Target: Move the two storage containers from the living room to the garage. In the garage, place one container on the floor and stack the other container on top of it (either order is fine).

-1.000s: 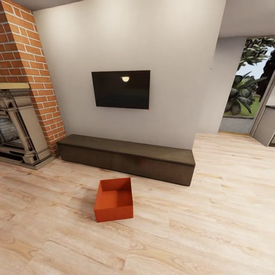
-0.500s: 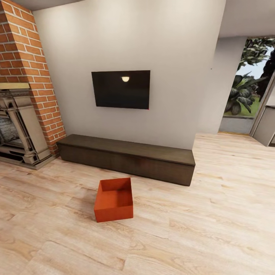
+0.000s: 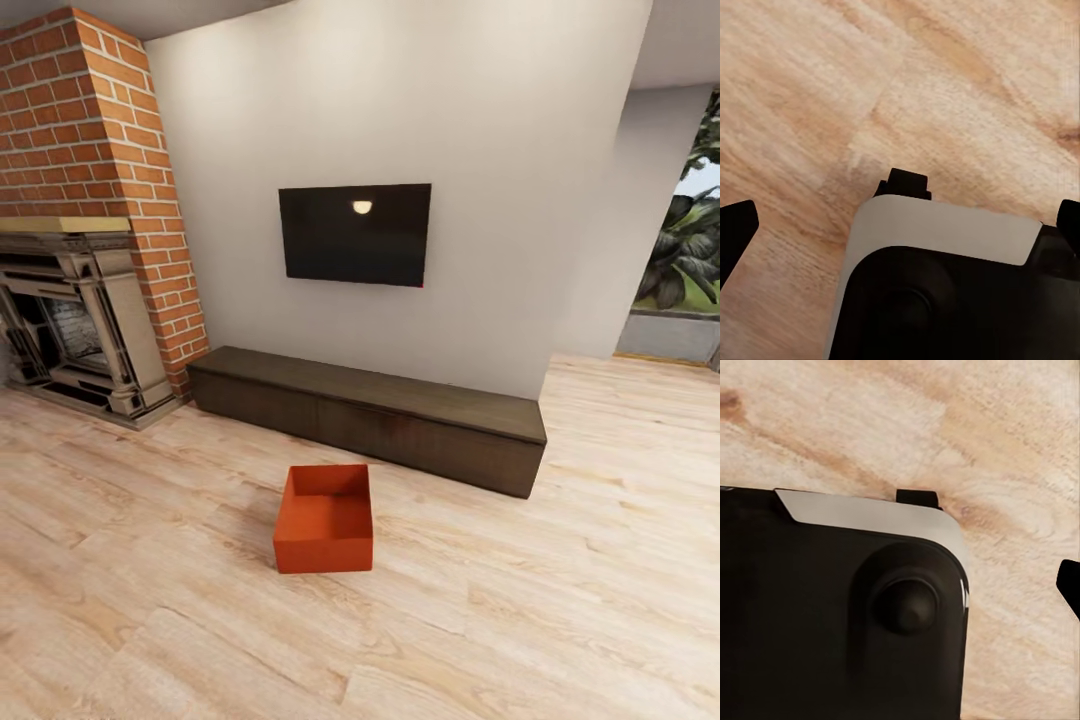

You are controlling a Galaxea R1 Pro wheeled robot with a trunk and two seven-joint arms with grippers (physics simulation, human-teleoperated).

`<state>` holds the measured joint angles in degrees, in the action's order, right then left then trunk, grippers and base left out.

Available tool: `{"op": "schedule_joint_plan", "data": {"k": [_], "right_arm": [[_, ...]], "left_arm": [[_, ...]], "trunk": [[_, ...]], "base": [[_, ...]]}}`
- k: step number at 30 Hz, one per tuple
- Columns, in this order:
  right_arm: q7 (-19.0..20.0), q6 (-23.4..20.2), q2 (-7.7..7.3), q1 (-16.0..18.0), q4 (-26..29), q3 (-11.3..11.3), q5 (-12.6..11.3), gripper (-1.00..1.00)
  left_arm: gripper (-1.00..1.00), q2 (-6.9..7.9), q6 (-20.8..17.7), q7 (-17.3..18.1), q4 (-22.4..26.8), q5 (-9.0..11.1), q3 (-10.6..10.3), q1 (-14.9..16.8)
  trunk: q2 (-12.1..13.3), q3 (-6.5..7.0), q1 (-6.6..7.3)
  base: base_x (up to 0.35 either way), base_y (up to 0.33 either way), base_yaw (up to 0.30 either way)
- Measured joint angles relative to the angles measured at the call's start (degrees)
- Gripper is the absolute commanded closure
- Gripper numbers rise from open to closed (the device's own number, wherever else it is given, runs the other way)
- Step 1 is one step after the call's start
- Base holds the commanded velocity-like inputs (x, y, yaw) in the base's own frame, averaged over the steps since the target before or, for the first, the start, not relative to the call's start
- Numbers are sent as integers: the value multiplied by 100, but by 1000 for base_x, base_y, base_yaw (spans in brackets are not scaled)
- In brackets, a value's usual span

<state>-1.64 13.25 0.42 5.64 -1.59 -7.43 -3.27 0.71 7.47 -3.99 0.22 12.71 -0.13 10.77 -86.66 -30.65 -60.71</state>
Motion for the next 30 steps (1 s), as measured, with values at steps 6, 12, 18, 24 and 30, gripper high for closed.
{"op": "schedule_joint_plan", "data": {"k": [6,12,18,24,30], "right_arm": [[-50,-23,-4,0,0,5,-10,-100],[-53,-28,-1,0,0,-21,21,-100],[7,-28,-8,0,1,-36,39,-100],[-43,-20,-4,0,6,-35,30,-100],[-68,-20,-3,0,6,-35,24,-100]], "left_arm": [[-100,0,0,0,-1,0,0,0],[-100,0,0,0,-1,-7,0,0],[-100,11,-6,0,-1,0,0,0],[-100,9,-5,0,-1,0,0,0],[-100,9,-3,0,0,1,0,-1]], "trunk": [[0,0,0],[0,0,0],[0,0,3],[0,0,3],[0,0,3]], "base": [[0,0,9],[9,0,0],[289,0,0],[319,0,0],[317,0,72]]}}
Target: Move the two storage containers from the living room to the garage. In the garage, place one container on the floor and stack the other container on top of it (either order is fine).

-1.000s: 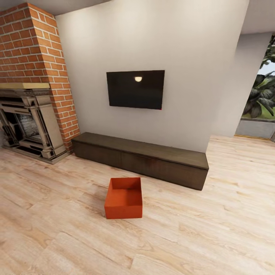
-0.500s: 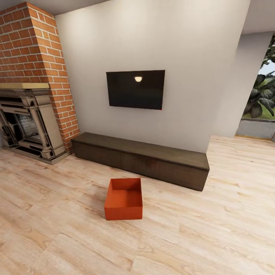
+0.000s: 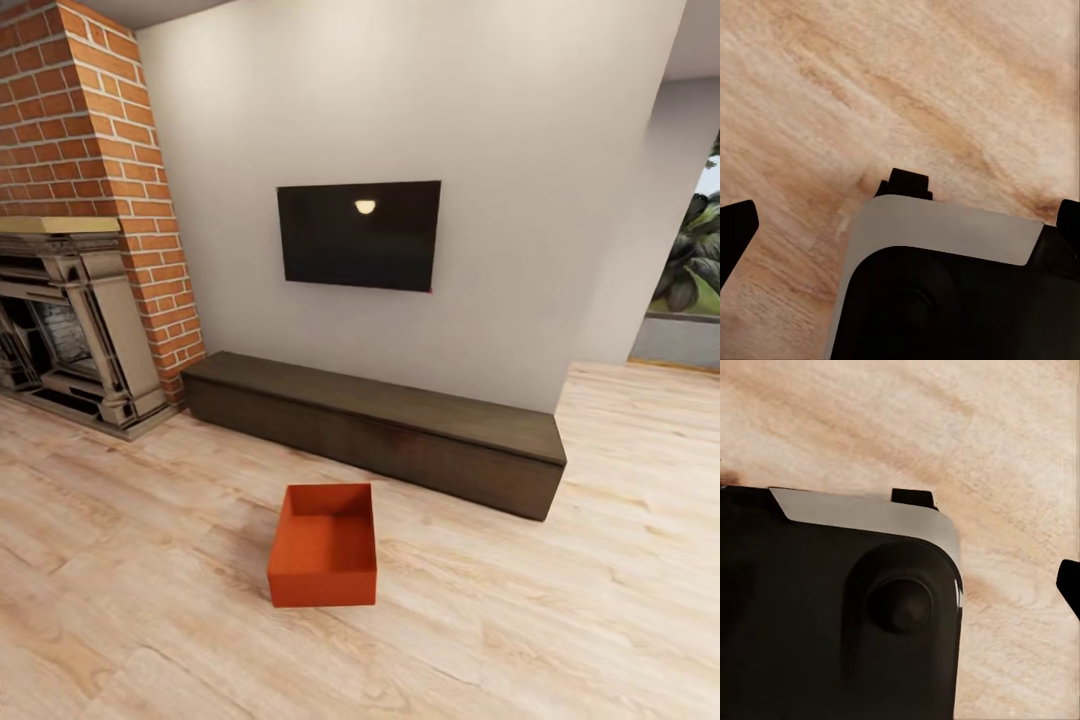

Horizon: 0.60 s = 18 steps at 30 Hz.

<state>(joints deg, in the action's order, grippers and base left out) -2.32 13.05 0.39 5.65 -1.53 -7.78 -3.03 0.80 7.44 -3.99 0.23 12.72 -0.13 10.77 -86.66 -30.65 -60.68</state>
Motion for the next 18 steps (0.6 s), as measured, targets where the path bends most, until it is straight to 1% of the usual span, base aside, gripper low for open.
{"op": "schedule_joint_plan", "data": {"k": [5,13,18], "right_arm": [[-1,1,-6,0,0,0,0,-100],[3,-9,-6,0,1,8,-8,-100],[13,-9,-11,0,-1,9,-8,-100]], "left_arm": [[-100,0,3,0,-1,0,0,0],[-100,0,4,0,-1,-1,0,1],[-100,-3,3,-1,-1,-1,0,1]], "trunk": [[0,0,0],[0,0,-1],[0,0,-1]], "base": [[299,0,81],[268,8,11],[249,148,1]]}}
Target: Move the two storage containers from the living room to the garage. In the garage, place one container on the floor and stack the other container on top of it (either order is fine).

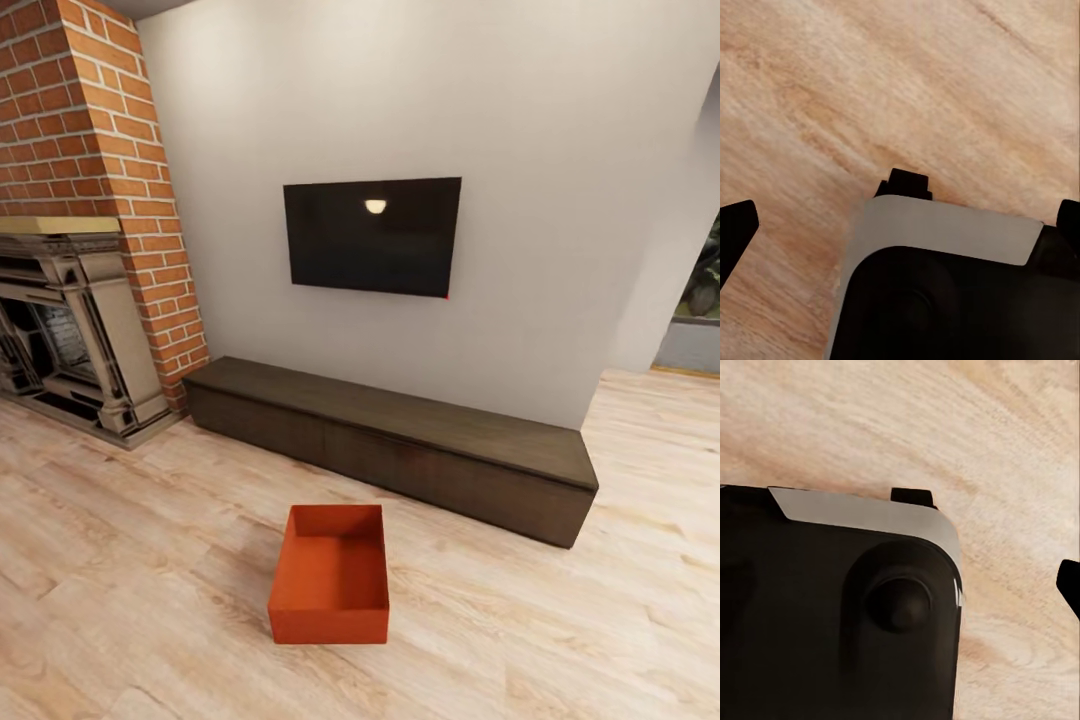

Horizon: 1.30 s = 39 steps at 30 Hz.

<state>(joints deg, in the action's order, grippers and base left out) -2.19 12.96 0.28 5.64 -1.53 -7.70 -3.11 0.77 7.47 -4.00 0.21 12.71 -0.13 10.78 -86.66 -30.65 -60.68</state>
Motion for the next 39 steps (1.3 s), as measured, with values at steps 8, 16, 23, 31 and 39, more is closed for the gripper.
{"op": "schedule_joint_plan", "data": {"k": [8,16,23,31,39], "right_arm": [[6,23,-6,0,-4,19,-17,-100],[-9,15,-4,0,-5,26,-23,-100],[-9,22,-4,0,-5,21,-12,-100],[5,15,-11,0,-5,18,-8,-100],[15,7,-12,0,-5,18,-4,-100]], "left_arm": [[-100,1,0,1,0,0,0,0],[-100,3,0,1,0,0,2,0],[-100,3,0,1,0,0,0,0],[-100,3,0,2,0,0,0,0],[-100,3,0,2,0,0,0,0]], "trunk": [[0,0,-1],[0,0,-3],[0,0,-1],[0,0,0],[0,0,0]], "base": [[193,148,0],[19,11,0],[119,0,0],[220,0,0],[226,0,0]]}}
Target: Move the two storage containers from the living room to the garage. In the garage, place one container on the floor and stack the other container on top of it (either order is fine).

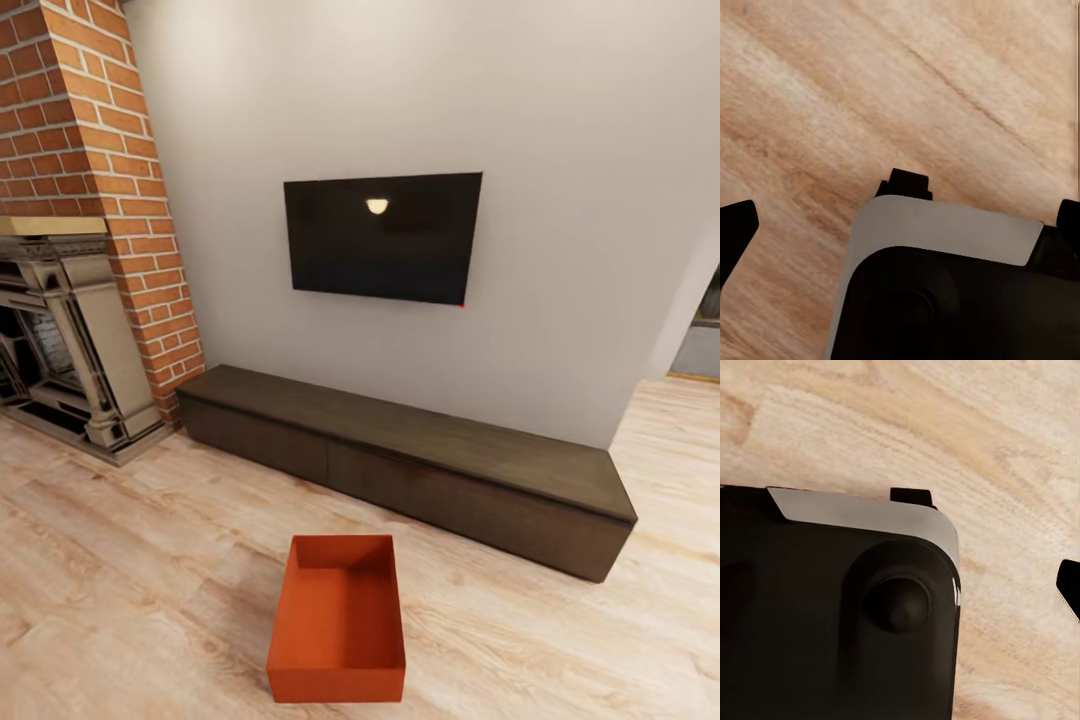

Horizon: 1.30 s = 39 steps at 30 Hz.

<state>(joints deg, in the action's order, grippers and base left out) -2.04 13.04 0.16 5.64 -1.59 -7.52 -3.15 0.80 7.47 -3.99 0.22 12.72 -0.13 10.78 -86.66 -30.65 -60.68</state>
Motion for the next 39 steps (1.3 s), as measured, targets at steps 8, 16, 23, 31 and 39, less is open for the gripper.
{"op": "schedule_joint_plan", "data": {"k": [8,16,23,31,39], "right_arm": [[7,9,0,0,0,0,-3,-100],[-22,-12,7,0,0,0,-4,-100],[-24,-10,0,0,0,-7,2,-100],[39,-9,-8,0,0,-17,11,-100],[46,-8,-9,0,0,-17,12,-100]], "left_arm": [[-100,3,0,0,0,3,0,0],[-100,8,0,0,0,7,4,0],[-100,9,0,0,0,8,17,0],[-100,9,0,0,0,7,17,0],[-100,9,0,0,0,11,22,0]], "trunk": [[0,0,0],[0,0,-2],[0,-9,-2],[0,-79,-2],[0,-152,-2]], "base": [[223,0,0],[129,0,0],[7,0,0],[0,0,0],[0,0,0]]}}
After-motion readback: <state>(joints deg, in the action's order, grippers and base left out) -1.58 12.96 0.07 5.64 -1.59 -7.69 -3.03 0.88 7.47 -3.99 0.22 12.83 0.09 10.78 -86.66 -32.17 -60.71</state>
